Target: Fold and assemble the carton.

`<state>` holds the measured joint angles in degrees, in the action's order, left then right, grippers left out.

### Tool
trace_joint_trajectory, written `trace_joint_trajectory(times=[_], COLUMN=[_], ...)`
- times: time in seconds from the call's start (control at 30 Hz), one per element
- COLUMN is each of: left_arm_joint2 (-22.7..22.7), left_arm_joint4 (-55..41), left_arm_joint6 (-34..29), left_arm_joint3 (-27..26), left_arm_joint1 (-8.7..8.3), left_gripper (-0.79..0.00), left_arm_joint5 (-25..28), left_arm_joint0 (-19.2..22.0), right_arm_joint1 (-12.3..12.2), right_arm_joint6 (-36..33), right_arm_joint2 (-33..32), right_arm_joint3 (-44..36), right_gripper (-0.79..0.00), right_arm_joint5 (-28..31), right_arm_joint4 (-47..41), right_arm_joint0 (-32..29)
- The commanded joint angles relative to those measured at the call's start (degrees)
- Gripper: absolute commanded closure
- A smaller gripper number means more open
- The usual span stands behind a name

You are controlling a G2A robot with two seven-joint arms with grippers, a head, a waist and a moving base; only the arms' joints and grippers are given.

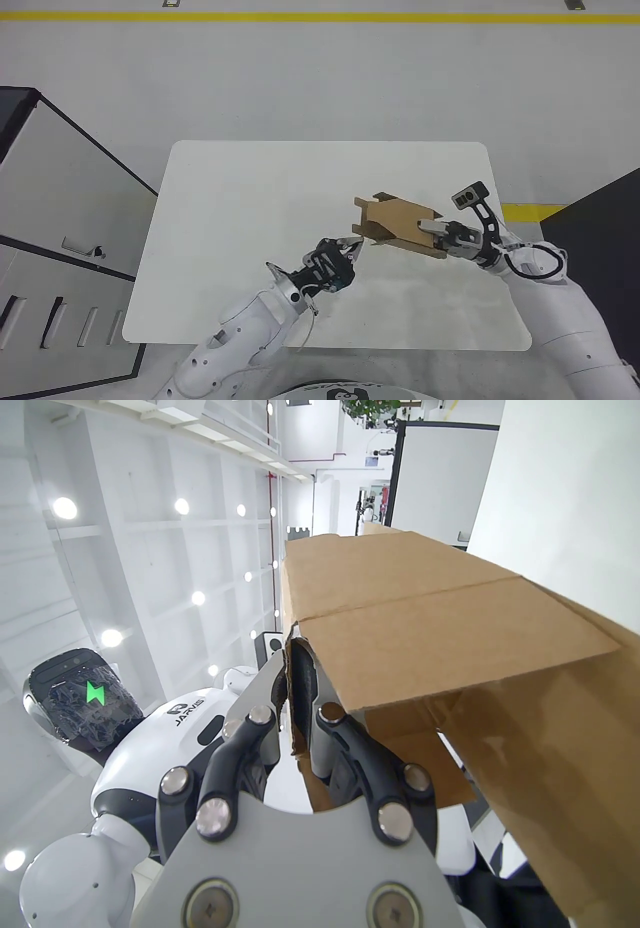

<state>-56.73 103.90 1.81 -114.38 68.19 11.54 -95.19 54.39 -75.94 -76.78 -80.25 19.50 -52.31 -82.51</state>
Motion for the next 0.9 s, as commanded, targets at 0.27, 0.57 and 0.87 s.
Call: trace_joint_trajectory(times=[0.27, 0.57, 0.87], left_arm_joint2=[-2.4, -0.14, 1.04], left_arm_joint4=[-0.81, -3.36, -4.71], left_arm_joint6=[0.29, 1.88, 2.61], left_arm_joint3=[1.88, 2.86, 1.93], left_arm_joint1=[-0.38, 0.26, 0.31], left_gripper=[0.0, 0.0, 0.0], left_arm_joint5=[-1.81, -1.66, 1.39], left_arm_joint0=[-1.65, 1.02, 1.88], right_arm_joint1=[0.42, 0.88, 1.2], right_arm_joint6=[-5.01, -10.4, -10.18], right_arm_joint2=[-0.35, 0.7, 1.34], right_arm_joint3=[1.28, 1.73, 1.67], right_gripper=[0.0, 0.0, 0.0], right_arm_joint5=[-0.84, -1.64, -2.23], right_arm_joint4=[-3.56, -4.23, -2.15], right_arm_joint0=[0.61, 1.46, 1.71])
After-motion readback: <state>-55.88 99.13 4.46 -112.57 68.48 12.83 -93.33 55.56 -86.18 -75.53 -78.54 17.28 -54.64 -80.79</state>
